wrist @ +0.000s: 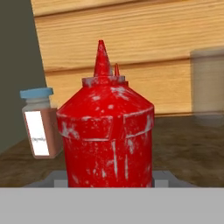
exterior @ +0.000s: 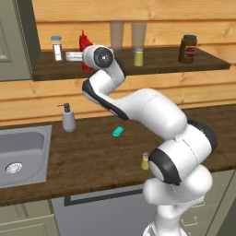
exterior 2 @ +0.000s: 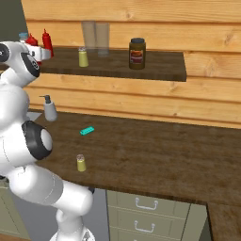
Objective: Put the shaker and condiment bottle from the counter next to their counterparts in the cabinet.
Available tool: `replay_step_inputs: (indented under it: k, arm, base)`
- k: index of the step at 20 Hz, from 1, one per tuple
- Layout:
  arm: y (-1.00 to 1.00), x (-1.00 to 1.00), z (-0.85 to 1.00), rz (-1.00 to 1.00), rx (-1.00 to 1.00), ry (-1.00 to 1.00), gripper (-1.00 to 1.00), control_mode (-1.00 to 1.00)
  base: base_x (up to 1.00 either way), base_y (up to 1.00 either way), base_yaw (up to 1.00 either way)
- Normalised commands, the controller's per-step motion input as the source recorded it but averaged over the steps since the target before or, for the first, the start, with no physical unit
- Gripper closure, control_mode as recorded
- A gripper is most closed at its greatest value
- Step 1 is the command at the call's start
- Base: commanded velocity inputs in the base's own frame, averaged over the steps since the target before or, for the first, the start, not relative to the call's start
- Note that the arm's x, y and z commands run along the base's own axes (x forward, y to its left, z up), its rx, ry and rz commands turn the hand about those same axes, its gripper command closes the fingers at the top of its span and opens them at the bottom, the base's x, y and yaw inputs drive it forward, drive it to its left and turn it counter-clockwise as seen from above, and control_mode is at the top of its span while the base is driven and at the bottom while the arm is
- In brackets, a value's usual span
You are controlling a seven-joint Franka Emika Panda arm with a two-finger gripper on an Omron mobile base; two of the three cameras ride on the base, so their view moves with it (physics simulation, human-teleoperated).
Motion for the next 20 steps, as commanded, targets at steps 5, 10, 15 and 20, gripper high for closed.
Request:
replay_step_inputs:
  k: [5,10,15,20]
  arm:
    - [0.11,0.33,-0.11,0.00,0.00,0.00,1.00,-1.00]
    - [0.12,0.41,-0.27,0.00,0.00,0.00,1.00,-1.00]
    - [0.11,0.44,-0.32,0.00,0.00,0.00,1.00,-1.00]
    - [0.11,0.40,-0.34,0.00,0.00,0.00,1.00,-1.00]
  base:
    - [0.00,0.00,0.00]
    - [0.00,0.00,0.00]
    - [0.00,0.00,0.00]
    - [0.00,0.00,0.00]
